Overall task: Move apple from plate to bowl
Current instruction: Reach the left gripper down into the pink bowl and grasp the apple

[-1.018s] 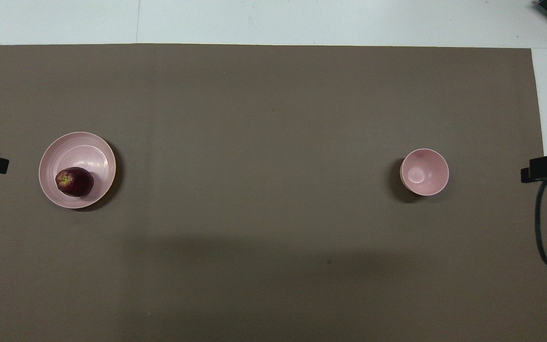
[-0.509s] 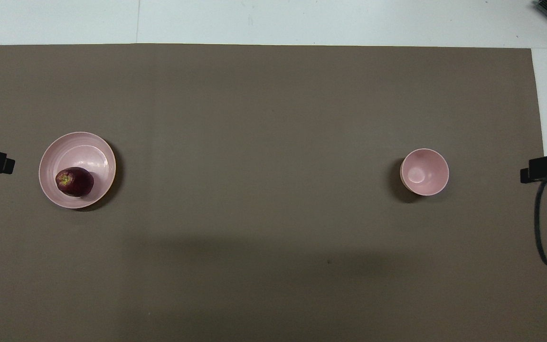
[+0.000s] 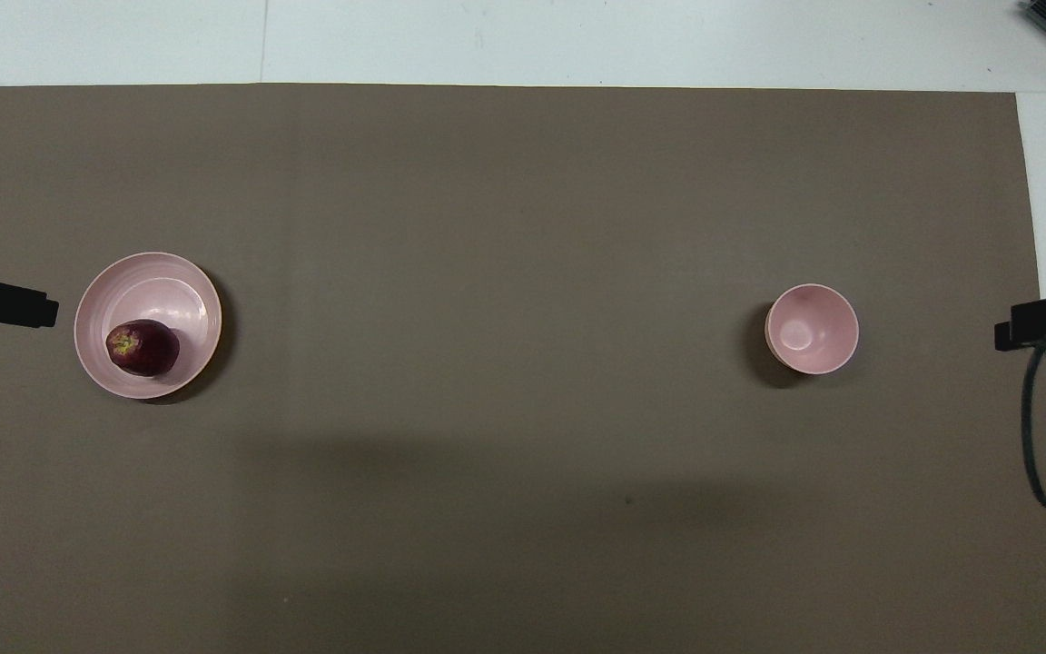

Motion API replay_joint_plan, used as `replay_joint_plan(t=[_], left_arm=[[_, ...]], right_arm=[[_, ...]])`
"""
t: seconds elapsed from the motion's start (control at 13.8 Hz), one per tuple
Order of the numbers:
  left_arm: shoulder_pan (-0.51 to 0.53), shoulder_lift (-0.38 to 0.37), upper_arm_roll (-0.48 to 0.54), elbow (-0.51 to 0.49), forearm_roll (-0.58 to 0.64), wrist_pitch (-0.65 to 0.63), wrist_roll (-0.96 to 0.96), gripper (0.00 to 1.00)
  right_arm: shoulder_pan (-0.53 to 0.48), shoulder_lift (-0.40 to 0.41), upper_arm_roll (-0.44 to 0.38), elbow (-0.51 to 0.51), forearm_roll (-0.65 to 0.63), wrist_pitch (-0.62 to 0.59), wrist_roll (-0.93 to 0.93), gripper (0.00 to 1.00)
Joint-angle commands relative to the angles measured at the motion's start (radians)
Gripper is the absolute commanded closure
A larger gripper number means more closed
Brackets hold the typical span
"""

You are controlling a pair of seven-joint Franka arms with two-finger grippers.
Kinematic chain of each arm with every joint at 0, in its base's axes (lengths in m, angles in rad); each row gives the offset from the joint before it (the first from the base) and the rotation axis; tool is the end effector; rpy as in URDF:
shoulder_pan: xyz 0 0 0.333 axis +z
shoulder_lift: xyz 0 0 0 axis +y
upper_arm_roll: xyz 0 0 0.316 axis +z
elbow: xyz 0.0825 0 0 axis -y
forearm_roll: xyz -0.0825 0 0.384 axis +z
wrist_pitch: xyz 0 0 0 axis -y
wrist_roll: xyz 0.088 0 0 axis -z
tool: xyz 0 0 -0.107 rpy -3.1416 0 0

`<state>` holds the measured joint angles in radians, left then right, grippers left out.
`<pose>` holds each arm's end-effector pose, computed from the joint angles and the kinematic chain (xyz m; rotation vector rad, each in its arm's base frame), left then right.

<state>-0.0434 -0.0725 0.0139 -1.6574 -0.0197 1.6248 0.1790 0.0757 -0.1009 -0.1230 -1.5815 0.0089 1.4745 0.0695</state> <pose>0.5364 -0.0176 0.6278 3.1064 -0.3240 0.0645 0.5122 -0.0270 0.6645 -3.1153 0.1798 0.0111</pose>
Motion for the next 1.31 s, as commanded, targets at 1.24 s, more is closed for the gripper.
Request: replay_joint_plan(t=[1.24], left_arm=[[0.117, 0.166, -0.002, -0.484, -0.014, 0.682, 0.030, 0.00]], right_arm=[[-0.002, -0.017, 0.002, -0.018, 0.020, 0.017, 0.007, 0.00]])
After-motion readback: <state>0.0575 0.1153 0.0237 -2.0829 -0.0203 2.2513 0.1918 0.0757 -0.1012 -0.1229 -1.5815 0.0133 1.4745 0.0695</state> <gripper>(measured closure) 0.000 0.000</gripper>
